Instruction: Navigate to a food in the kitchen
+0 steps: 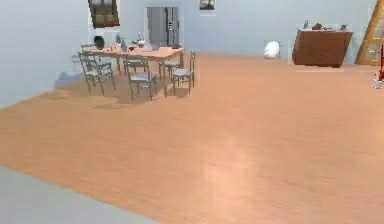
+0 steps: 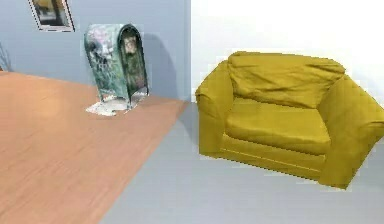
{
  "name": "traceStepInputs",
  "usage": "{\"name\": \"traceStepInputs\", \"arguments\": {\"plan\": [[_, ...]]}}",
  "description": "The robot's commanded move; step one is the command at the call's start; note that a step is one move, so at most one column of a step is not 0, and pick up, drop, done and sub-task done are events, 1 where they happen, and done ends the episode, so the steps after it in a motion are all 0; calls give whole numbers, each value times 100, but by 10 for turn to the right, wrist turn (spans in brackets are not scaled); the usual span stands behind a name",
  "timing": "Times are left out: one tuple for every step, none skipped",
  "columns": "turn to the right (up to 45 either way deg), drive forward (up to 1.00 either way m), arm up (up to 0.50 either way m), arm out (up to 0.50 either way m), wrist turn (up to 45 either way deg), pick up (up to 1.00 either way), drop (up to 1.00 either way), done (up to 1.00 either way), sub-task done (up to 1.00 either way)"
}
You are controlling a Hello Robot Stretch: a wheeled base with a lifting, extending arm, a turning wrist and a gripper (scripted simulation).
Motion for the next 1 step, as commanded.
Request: {"name": "traceStepInputs", "arguments": {"plan": [[330, 0, 0, 0, 0, 0, 0, 0, 0]]}}
